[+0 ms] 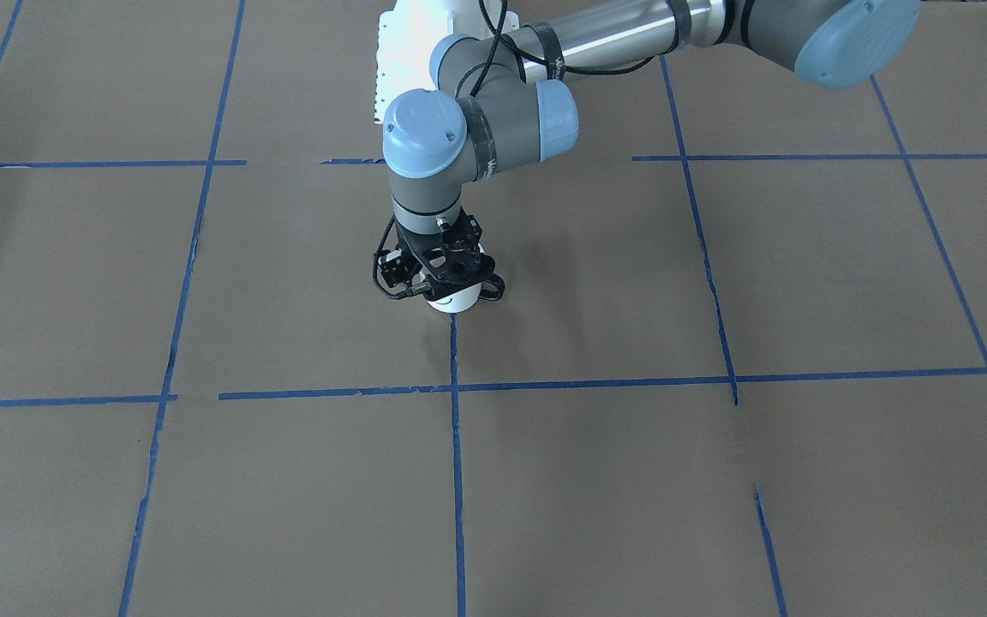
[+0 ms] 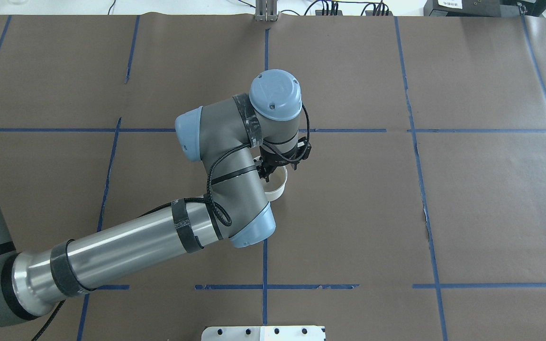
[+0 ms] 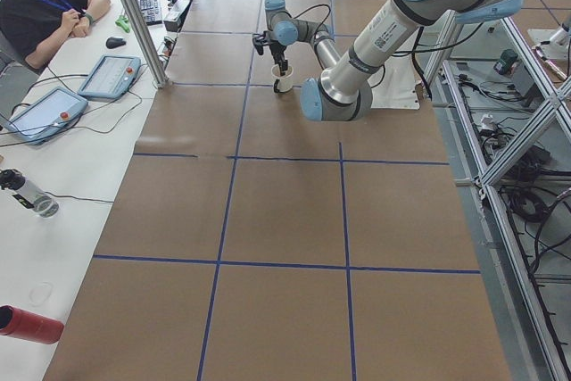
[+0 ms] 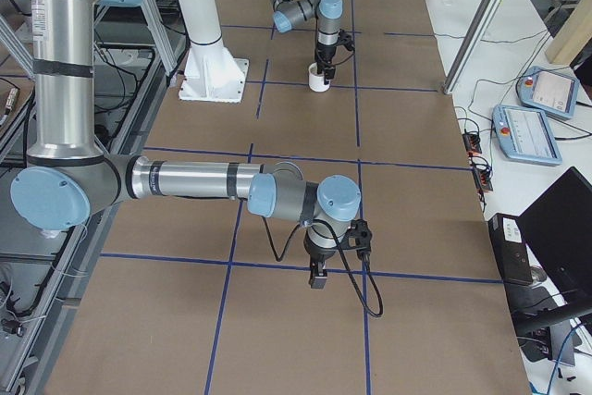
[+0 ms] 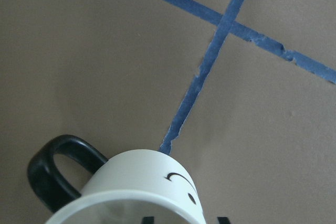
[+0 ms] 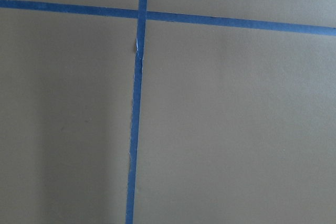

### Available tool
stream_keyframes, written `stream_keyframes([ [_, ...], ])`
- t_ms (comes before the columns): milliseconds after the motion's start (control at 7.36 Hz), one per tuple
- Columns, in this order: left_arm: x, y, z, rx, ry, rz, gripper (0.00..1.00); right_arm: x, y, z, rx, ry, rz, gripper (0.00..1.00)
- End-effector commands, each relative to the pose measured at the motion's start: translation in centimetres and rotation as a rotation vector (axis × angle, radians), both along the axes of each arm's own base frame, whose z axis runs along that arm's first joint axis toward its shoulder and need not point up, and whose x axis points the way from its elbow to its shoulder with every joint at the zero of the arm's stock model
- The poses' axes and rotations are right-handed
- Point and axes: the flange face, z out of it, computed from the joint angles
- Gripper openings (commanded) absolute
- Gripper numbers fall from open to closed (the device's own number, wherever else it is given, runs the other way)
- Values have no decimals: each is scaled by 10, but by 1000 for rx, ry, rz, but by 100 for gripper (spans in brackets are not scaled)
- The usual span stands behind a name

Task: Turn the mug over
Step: 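Open the left gripper and withdraw it away from the mug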

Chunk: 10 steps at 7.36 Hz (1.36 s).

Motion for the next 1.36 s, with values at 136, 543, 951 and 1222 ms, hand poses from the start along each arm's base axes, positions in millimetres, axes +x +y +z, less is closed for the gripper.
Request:
stream_keyframes([
  [136, -86, 22, -20, 126, 132, 8, 100, 0, 0, 0, 0, 0, 0, 100],
  [543, -242, 9, 98, 430, 54, 124, 100, 0, 0, 0, 0, 0, 0, 100],
  [951, -428, -48, 265, 627, -145, 363, 100, 0, 0, 0, 0, 0, 0, 100],
  [1222, -532, -45, 390, 590, -244, 480, 100, 0, 0, 0, 0, 0, 0, 100],
])
